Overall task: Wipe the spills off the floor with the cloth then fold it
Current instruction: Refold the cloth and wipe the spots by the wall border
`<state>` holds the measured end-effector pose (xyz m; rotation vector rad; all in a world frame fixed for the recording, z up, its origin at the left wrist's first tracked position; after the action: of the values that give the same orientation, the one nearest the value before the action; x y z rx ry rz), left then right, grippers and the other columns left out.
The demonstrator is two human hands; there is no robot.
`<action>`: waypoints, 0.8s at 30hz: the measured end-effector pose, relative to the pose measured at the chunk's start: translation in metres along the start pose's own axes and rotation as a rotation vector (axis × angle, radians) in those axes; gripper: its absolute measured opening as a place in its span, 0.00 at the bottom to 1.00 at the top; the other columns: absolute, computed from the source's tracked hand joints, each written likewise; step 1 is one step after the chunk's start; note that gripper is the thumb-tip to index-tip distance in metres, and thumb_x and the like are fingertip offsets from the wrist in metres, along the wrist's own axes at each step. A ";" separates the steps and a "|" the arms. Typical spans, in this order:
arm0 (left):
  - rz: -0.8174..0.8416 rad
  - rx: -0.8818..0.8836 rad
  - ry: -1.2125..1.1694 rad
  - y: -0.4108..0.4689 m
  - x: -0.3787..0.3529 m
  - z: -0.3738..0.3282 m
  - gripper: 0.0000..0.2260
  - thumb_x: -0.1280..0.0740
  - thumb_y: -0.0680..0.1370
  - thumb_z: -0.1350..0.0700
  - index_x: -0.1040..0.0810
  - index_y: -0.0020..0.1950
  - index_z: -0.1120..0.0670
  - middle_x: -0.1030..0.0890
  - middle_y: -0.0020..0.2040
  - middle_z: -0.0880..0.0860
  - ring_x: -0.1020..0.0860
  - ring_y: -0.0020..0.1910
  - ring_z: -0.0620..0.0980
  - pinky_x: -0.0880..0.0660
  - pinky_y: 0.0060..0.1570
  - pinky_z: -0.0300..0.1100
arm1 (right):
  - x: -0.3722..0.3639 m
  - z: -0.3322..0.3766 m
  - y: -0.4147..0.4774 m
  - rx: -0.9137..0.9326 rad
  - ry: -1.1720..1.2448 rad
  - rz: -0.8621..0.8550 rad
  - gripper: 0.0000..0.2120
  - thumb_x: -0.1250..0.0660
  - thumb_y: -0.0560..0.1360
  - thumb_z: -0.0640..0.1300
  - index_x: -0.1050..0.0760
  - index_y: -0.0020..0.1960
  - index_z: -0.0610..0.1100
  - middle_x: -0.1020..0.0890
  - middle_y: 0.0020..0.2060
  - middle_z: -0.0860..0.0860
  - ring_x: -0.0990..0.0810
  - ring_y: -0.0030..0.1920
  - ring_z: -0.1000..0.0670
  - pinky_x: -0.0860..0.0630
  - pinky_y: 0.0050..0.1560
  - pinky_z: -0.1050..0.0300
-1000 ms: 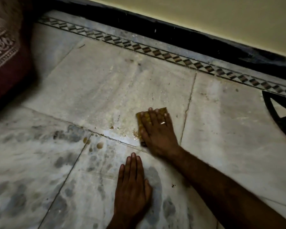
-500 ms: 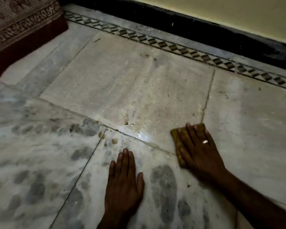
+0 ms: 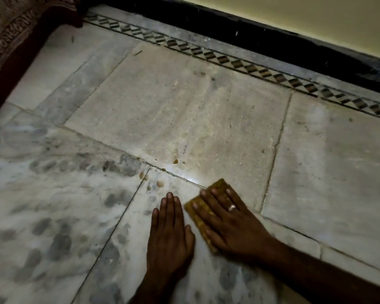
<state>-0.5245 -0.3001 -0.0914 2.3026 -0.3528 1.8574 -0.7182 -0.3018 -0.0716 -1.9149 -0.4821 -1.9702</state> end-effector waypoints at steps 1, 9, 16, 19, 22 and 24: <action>-0.002 0.021 0.002 0.000 0.001 0.006 0.30 0.46 0.79 0.49 0.40 0.78 0.63 0.41 0.80 0.61 0.40 0.79 0.58 0.43 0.75 0.58 | 0.002 -0.009 -0.008 -0.012 0.004 0.011 0.29 0.44 0.82 0.57 0.42 0.81 0.49 0.40 0.81 0.44 0.43 0.81 0.41 0.38 0.76 0.35; -0.045 0.226 0.051 0.019 0.014 0.059 0.31 0.49 0.82 0.44 0.41 0.79 0.63 0.42 0.80 0.62 0.41 0.79 0.58 0.46 0.77 0.58 | 0.001 -0.071 0.076 -0.378 0.012 0.110 0.32 0.55 0.82 0.59 0.49 0.83 0.48 0.43 0.81 0.41 0.44 0.81 0.38 0.47 0.79 0.36; -0.048 0.278 0.046 0.046 0.017 0.094 0.34 0.54 0.81 0.40 0.46 0.81 0.61 0.47 0.82 0.59 0.47 0.81 0.56 0.53 0.78 0.55 | -0.003 0.006 0.152 -0.332 0.075 0.029 0.30 0.54 0.82 0.58 0.46 0.83 0.50 0.43 0.81 0.40 0.45 0.81 0.37 0.48 0.77 0.32; -0.069 0.272 0.051 0.046 0.015 0.095 0.32 0.53 0.81 0.44 0.44 0.80 0.62 0.43 0.81 0.61 0.43 0.80 0.58 0.49 0.77 0.56 | -0.004 0.038 0.134 -0.173 0.085 -0.013 0.29 0.52 0.83 0.57 0.47 0.83 0.52 0.44 0.82 0.42 0.46 0.81 0.39 0.47 0.77 0.34; -0.095 0.318 0.071 0.049 0.023 0.121 0.31 0.52 0.81 0.46 0.43 0.79 0.63 0.42 0.80 0.62 0.41 0.79 0.59 0.47 0.77 0.57 | -0.005 0.042 0.094 -0.020 0.060 0.004 0.29 0.50 0.84 0.57 0.49 0.83 0.52 0.46 0.82 0.43 0.49 0.82 0.41 0.45 0.78 0.35; -0.090 0.363 0.050 0.049 0.027 0.138 0.32 0.52 0.80 0.46 0.44 0.80 0.63 0.43 0.80 0.62 0.41 0.79 0.59 0.47 0.77 0.57 | -0.004 0.028 0.074 0.027 0.039 0.003 0.30 0.47 0.83 0.56 0.47 0.83 0.51 0.44 0.82 0.42 0.48 0.82 0.41 0.43 0.78 0.35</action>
<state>-0.4034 -0.3869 -0.0955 2.4352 0.1050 2.0711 -0.6583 -0.3532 -0.0748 -1.8570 -0.4921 -1.9849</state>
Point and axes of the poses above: each hand's wrist, its own y-axis towards the middle knuckle, its own x-axis out of the back of the hand, z = x × y, the point moved 2 cm from there along y, towards the middle knuckle
